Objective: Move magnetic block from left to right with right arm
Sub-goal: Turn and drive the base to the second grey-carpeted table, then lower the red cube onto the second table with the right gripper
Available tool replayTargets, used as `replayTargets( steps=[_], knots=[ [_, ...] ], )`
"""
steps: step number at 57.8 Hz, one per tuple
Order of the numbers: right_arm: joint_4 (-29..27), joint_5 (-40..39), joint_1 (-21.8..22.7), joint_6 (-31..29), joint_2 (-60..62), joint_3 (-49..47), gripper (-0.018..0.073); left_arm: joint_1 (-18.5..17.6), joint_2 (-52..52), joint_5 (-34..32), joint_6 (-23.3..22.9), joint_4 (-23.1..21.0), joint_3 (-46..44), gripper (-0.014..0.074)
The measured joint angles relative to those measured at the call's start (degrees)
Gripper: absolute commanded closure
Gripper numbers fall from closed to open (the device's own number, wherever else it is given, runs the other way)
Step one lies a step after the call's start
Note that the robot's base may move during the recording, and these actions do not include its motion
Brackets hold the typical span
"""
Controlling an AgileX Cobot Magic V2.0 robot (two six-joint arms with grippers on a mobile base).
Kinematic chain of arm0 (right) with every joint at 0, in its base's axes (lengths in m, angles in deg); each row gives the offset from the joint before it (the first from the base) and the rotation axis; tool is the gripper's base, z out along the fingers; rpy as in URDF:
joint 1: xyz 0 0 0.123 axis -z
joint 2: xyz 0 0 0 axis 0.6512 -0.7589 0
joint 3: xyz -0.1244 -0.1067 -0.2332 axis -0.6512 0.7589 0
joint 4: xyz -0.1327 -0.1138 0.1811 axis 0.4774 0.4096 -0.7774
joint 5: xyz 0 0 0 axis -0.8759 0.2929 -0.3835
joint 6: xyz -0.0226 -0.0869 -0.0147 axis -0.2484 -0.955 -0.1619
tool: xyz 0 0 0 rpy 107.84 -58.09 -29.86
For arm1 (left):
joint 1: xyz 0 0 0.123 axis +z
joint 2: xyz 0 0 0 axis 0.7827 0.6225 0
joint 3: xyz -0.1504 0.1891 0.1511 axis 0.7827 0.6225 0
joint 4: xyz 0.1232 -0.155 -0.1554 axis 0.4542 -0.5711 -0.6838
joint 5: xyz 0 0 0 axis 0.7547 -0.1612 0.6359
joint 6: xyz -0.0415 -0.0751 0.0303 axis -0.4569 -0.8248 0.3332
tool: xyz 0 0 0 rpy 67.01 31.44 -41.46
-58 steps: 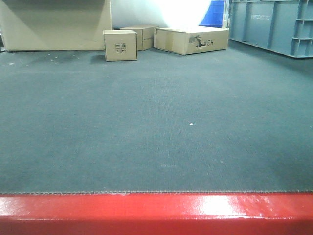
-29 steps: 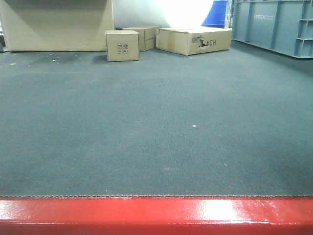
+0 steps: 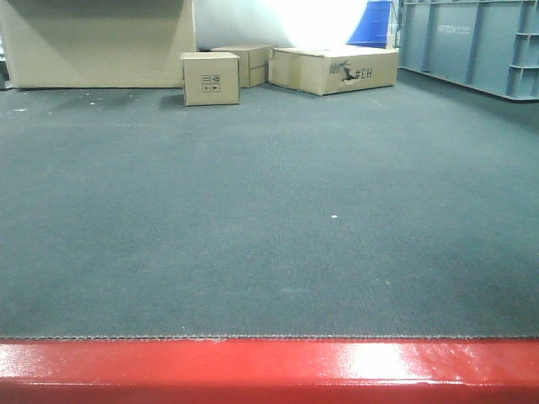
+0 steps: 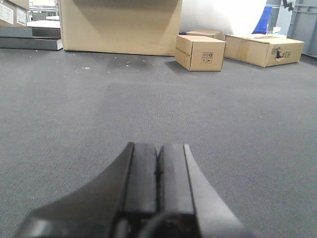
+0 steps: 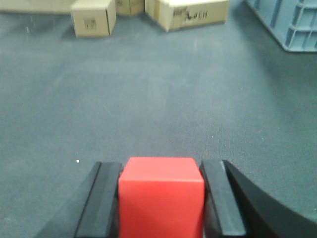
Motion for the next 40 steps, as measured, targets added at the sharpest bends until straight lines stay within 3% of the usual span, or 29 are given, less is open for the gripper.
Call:
replayTargets(
  steps=[11,28,40],
  knots=[
    [-0.4,0.9,-3.0,-3.9,-14.4,-8.8,0.0361,0.0,0.0,0.0,0.0,0.0,0.0,0.0722],
    [-1.0,3.5,-11.4,-4.3,-37.1,-21.4,0.0361,0.0,0.0,0.0,0.0,0.0,0.0,0.0722],
    [-3.3,4.3,-13.2,-4.5,-50.5,-28.3,0.0361,0.0,0.0,0.0,0.0,0.0,0.0,0.0722]
  ],
)
